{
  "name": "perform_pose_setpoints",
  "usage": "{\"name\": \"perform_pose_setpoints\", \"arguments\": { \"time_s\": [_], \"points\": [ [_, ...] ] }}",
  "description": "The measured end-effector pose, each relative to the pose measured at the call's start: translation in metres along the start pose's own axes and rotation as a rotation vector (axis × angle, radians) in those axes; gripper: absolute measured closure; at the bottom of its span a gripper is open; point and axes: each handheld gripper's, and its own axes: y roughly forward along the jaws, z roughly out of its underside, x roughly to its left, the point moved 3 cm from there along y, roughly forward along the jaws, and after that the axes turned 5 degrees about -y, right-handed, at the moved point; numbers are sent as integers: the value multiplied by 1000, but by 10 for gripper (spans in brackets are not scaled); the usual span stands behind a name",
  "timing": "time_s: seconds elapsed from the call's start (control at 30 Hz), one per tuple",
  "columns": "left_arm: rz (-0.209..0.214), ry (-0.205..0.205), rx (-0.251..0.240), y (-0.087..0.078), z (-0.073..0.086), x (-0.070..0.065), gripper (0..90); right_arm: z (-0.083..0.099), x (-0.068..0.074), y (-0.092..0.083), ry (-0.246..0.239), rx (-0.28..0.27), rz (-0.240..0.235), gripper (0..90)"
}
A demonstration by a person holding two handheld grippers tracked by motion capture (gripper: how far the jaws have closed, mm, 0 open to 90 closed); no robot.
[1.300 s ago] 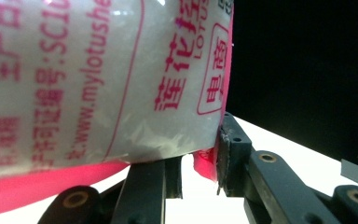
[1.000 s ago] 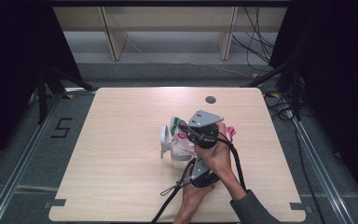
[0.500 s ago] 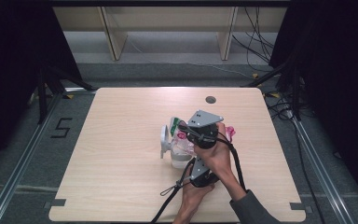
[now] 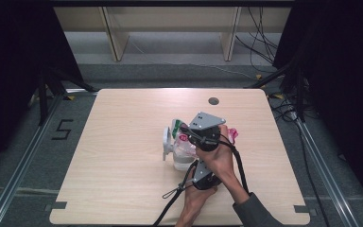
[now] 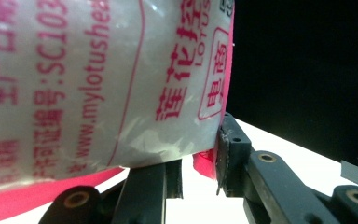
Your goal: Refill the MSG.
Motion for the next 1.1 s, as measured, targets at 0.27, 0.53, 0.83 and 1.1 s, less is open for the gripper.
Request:
{"name": "perform_pose_setpoints", "arguments": {
  "time_s": [0.27,0.53,0.83,1.1],
  "points": [
    [4,-4,-6,0,-1,0,743,-1,1,0,-9,5,7,900],
    [5,1,-8,0,-2,0,743,-2,2,0,-18,5,9,900],
    [10,-5,-7,0,-2,0,743,-1,1,1,-12,1,8,900],
    [16,-6,-4,1,-2,1,744,-2,2,1,-13,2,9,900]
  ]
}}
